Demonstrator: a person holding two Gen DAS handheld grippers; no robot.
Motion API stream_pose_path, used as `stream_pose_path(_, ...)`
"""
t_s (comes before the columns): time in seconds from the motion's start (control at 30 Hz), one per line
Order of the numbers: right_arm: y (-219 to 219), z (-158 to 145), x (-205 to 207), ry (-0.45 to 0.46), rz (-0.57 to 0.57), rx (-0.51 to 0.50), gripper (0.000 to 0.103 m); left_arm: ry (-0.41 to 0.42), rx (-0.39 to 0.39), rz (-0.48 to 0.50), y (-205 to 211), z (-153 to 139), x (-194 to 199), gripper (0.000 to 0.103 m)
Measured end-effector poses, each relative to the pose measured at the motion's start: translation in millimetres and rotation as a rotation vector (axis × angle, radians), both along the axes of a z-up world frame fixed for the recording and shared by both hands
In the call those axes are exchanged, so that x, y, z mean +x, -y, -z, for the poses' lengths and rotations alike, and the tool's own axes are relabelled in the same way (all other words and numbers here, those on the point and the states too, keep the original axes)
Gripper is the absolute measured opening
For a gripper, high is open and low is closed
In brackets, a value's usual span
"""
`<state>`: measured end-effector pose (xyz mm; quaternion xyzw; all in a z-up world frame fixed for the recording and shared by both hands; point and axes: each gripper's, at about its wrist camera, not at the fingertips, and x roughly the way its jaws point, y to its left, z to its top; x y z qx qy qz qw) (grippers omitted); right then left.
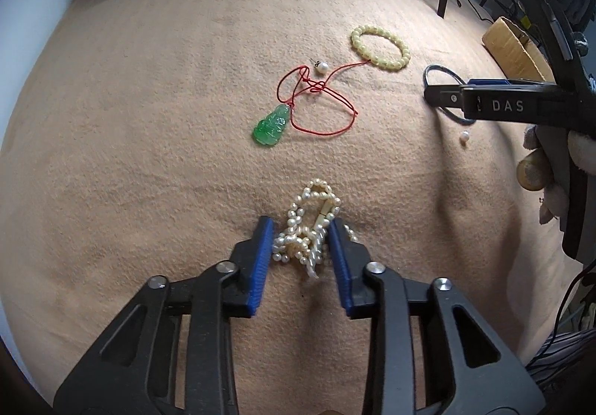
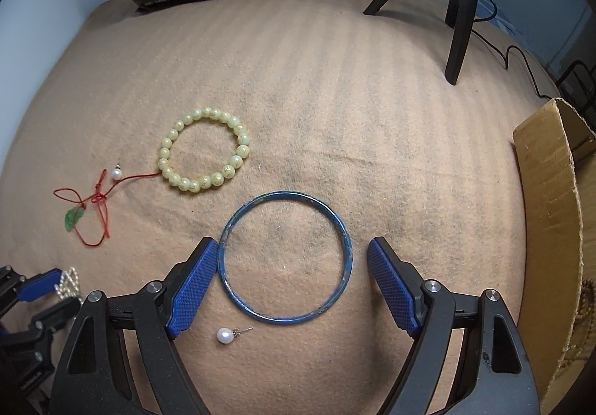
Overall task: Organize jewelry
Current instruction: 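Close left tool on the pearl necklace while right tool grips the blue bangle rim, then lift and carry the pearl necklace and bangle over the cardboard box with both tools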
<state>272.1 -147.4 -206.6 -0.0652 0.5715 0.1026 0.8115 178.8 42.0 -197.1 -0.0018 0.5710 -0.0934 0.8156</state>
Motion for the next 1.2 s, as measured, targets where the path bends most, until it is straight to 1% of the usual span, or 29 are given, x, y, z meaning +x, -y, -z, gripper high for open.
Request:
stream_pose_path(0.13,-5,1,4,-0.010,-0.013,-0.011,0.082,0.004,-0.005,-0.008,-4,-1,2,0.015)
stream_pose_path(0.2,-7,1,3,-0.014,-0.017,-0.010,0.081,0.008,-0.005,-0.009,-5,-2,1,0.014)
stream_pose_path(0.23,-7,1,4,-0.016,-0.017,-0.007,0.079,0.010,-0.005,-0.009,-6,-2,1,0.013)
stream_pose_path(0.27,-8,1,4,-0.016,-0.018,-0.007,0.077,0.011,-0.004,-0.009,-5,-2,1,0.013)
stream_pose_path(0.3,-8,-2,1,-0.016,-0.020,-0.007,0.072,0.012,-0.005,-0.009,-6,-3,1,0.013)
stream_pose_path(0.33,-9,-2,3,-0.015,-0.023,-0.006,0.071,0.013,-0.006,-0.010,-7,-3,0,0.012)
stream_pose_path(0.57,0,-8,-3,-0.008,-0.020,0.022,0.071,0.027,-0.034,-0.025,-12,-14,-3,0.010)
stream_pose_path(0.73,16,-15,-4,0.012,0.004,0.039,0.071,0.051,-0.062,-0.035,-14,-27,-3,0.010)
stream_pose_path(1.0,38,-36,-10,0.061,0.022,0.057,0.071,0.099,-0.116,-0.063,-15,-51,-1,0.010)
stream_pose_path(1.2,51,-53,-17,0.102,0.037,0.069,0.071,0.135,-0.147,-0.057,-7,-69,2,0.010)
